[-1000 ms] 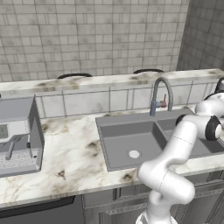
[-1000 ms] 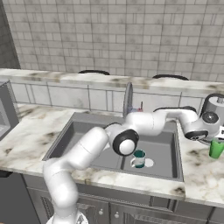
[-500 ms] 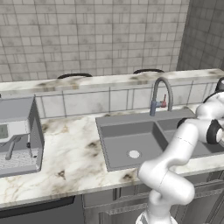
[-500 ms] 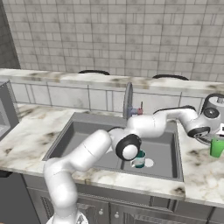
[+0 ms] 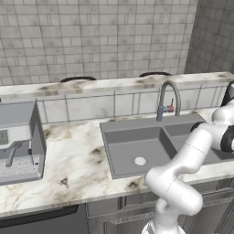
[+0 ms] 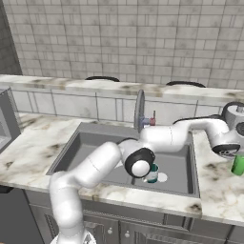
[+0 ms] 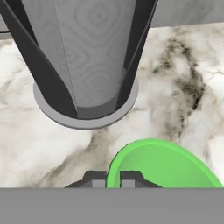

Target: Move any existing items from the left basin to the right basin for drying. Then move the cup from the counter to the left basin of the sink for washing.

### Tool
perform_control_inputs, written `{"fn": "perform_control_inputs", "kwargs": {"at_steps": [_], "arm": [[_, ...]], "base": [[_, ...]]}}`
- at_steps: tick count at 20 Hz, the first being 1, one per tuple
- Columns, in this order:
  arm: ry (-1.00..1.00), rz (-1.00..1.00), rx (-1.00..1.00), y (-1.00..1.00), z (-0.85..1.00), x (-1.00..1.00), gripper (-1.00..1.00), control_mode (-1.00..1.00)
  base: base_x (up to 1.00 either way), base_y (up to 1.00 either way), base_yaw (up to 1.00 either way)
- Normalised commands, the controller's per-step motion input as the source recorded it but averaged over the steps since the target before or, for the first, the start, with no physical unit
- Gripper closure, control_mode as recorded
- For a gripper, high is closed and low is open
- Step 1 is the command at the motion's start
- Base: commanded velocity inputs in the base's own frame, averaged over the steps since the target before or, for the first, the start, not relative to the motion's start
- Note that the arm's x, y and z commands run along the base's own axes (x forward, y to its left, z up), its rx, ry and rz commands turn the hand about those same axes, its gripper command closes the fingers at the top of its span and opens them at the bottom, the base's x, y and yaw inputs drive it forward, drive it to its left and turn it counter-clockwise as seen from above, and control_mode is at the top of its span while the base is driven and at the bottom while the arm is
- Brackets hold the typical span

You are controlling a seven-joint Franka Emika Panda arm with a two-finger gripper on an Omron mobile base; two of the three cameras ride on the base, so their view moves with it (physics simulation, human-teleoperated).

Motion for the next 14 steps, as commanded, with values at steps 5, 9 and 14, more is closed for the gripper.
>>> {"fn": "perform_control_inputs", "kwargs": {"at_steps": [5,9,14], "arm": [[-0.03,0.0,0.0,0.3,0.43,-0.16,1.0,-1.0],[0.0,0.0,-0.01,0.7,0.49,0.0,1.0,-1.0],[0.0,0.0,-0.02,0.83,0.31,-0.06,1.0,-1.0]], "base": [[0.0,0.0,0.0],[0.0,0.0,0.0],[0.0,0.0,0.0]]}}
